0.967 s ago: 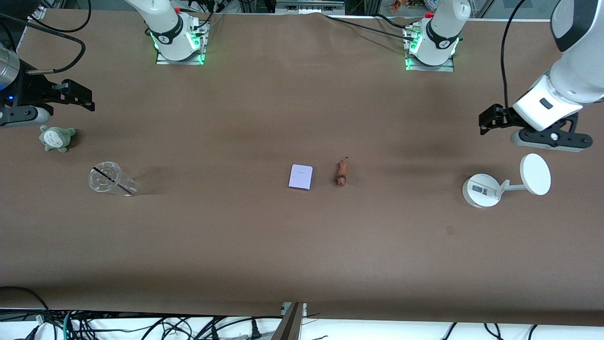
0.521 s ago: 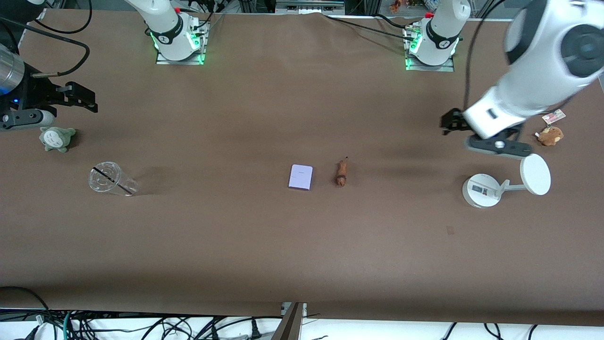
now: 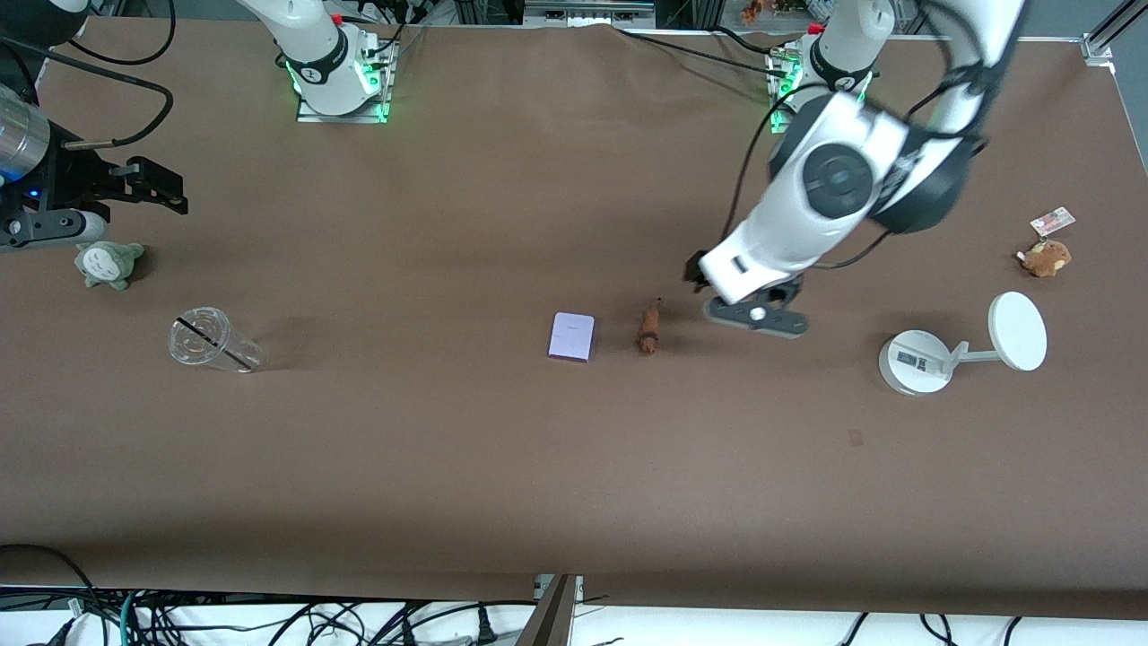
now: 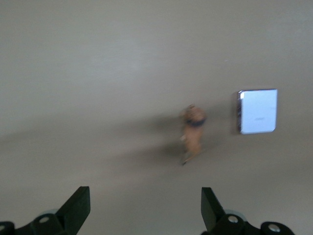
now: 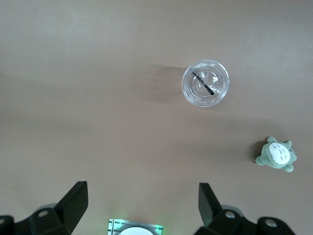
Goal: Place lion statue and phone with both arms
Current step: 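Move the left gripper over the brown lion statue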
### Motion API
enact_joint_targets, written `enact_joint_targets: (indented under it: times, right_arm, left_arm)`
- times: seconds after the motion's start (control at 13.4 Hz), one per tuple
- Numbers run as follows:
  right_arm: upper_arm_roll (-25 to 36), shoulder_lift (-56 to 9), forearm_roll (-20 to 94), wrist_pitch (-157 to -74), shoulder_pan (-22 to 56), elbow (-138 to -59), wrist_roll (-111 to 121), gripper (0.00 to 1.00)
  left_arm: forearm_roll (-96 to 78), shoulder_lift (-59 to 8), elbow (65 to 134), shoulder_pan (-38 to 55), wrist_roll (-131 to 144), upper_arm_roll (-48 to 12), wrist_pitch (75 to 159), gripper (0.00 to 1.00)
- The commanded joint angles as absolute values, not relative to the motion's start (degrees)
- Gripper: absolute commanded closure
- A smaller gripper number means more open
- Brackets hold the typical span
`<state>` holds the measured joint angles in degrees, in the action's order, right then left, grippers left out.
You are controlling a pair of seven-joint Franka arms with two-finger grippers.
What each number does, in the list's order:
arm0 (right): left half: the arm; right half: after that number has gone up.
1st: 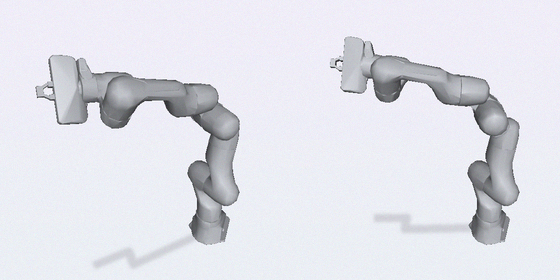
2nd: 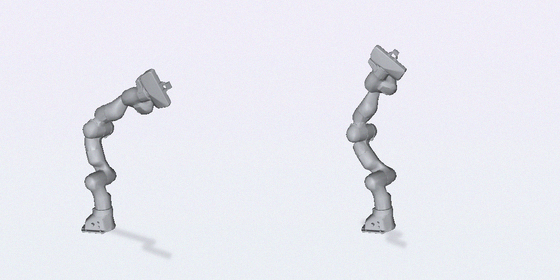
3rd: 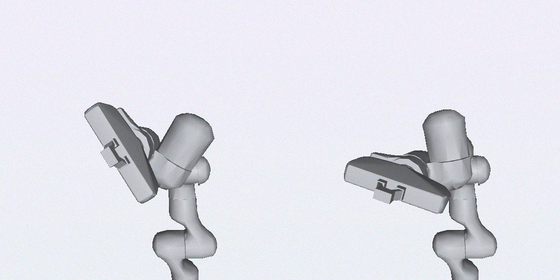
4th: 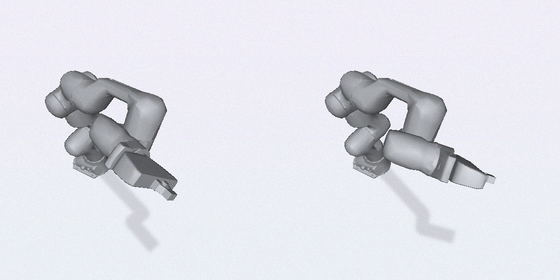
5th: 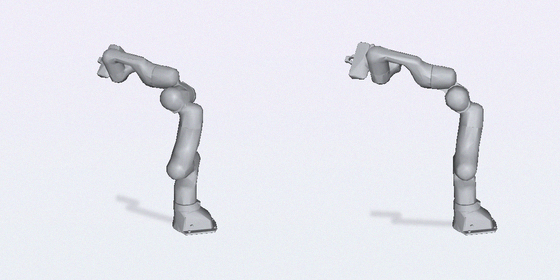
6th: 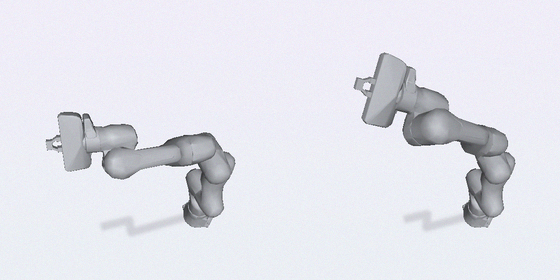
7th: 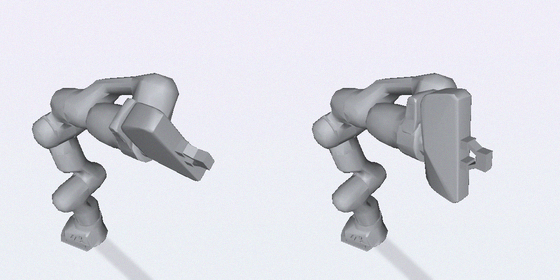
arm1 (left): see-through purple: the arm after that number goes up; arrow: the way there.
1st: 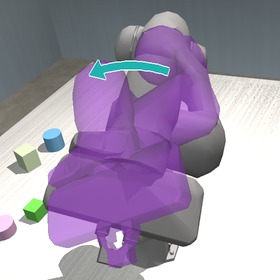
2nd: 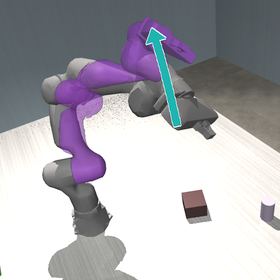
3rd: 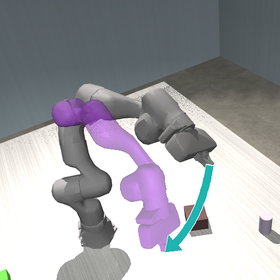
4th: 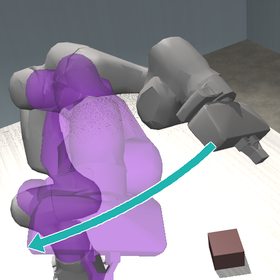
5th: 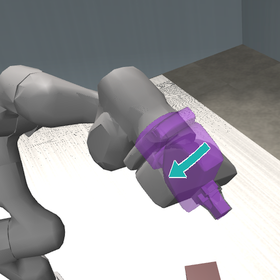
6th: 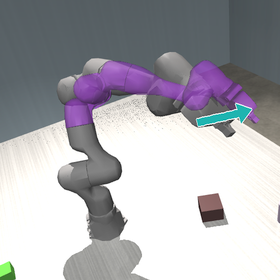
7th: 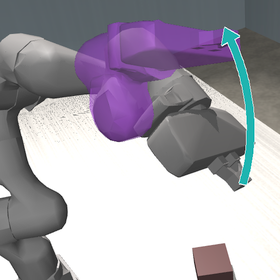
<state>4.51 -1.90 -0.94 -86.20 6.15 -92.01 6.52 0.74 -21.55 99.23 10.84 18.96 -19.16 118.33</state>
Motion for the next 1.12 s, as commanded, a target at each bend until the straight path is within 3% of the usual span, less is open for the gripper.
enact_joint_targets:
  times: [0.0,0.45,0.82,0.89,0.97,1.04]
  right_arm:
    - [4.39,-2.29,-0.62,-84.99,6.06,-90.97,5.8,0.0]
    - [4.4,-2.29,-0.62,-84.9,6.06,-90.88,5.8,0.0]
    - [4.57,-2.37,-0.62,-84.9,5.8,-90.97,6.06,0.0]
    - [4.48,-2.46,-0.62,-84.99,5.8,-90.97,6.24,0.0]
    - [4.57,-2.72,-0.62,-84.9,5.71,-90.97,6.59,0.0]
    - [4.57,-2.72,-0.62,-84.82,5.8,-90.97,6.59,0.0]
  left_arm:
    - [5.85,-26.44,100.19,13.62,21.18,-18.98,126.18,0.0]
    - [28.42,-36.37,103.18,17.93,40.3,-19.07,141.13,0.0]
    - [36.74,-39.37,103.18,17.67,45.62,-19.07,144.67,0.0]
    - [36.74,-39.38,103.18,17.67,45.62,-19.16,144.75,0.1]
    - [36.65,-39.38,103.1,17.93,45.7,-19.16,144.76,0.34]
    - [36.65,-39.38,103.01,17.93,45.7,-19.16,144.67,0.48]
